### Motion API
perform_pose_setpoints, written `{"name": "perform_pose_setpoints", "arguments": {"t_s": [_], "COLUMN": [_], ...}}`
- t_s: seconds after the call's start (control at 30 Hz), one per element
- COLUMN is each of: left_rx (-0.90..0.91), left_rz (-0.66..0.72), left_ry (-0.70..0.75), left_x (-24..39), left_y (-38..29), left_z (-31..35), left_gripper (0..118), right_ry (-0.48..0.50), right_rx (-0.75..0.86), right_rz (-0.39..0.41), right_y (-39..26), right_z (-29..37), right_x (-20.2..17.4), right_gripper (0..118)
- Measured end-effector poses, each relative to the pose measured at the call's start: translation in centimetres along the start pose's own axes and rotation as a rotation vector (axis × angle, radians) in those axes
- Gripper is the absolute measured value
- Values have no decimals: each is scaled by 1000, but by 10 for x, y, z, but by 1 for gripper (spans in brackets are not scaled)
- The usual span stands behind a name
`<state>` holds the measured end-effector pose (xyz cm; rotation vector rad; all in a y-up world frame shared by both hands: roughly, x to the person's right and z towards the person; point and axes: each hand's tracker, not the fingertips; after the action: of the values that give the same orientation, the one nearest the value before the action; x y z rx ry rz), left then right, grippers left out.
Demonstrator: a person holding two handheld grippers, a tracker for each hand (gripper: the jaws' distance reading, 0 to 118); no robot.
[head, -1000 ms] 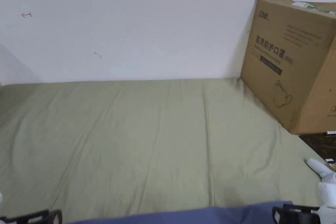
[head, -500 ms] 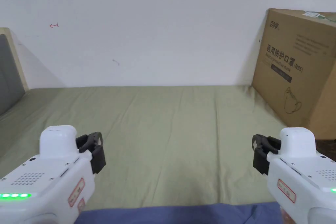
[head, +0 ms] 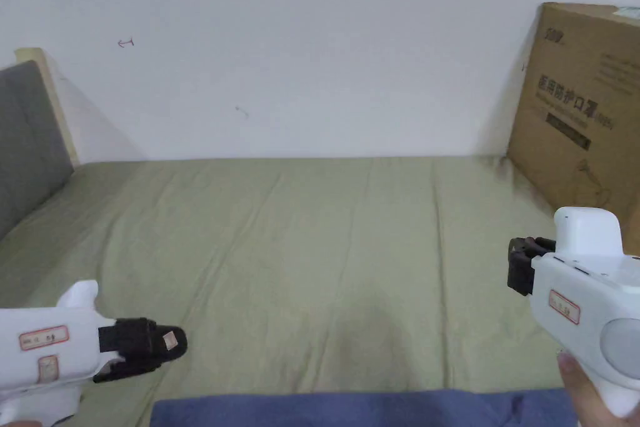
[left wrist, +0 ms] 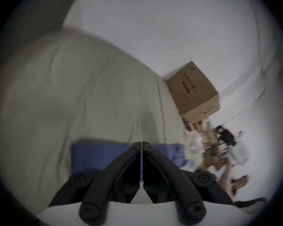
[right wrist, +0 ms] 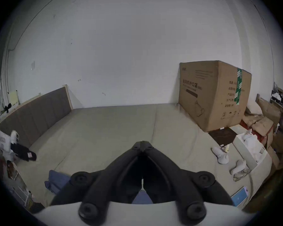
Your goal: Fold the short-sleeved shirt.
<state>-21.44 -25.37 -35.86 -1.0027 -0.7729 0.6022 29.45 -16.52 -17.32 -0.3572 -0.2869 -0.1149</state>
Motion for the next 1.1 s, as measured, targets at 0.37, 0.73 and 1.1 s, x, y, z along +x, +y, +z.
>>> {"name": "perform_pose_setpoints", "arguments": {"t_s": [0.37,0.73,1.1], "left_rx": [-92,-103,-42], "left_rz": [350,375,-28], "left_ry": [-151,-252,197], "left_x": [-142,-184,-75], "left_y": [-47,-73,-50], "left_z": [-35,-100,-36], "left_gripper": [118,3,4], "right_ry": [81,95,130], "right_rx": [-93,-186,-199], "right_rz": [-30,-15,30], "right_y": [-12,-26,-27], "right_z": [-6,-10,-6], "right_x": [-2,-5,-6], "right_gripper": [0,0,0]}}
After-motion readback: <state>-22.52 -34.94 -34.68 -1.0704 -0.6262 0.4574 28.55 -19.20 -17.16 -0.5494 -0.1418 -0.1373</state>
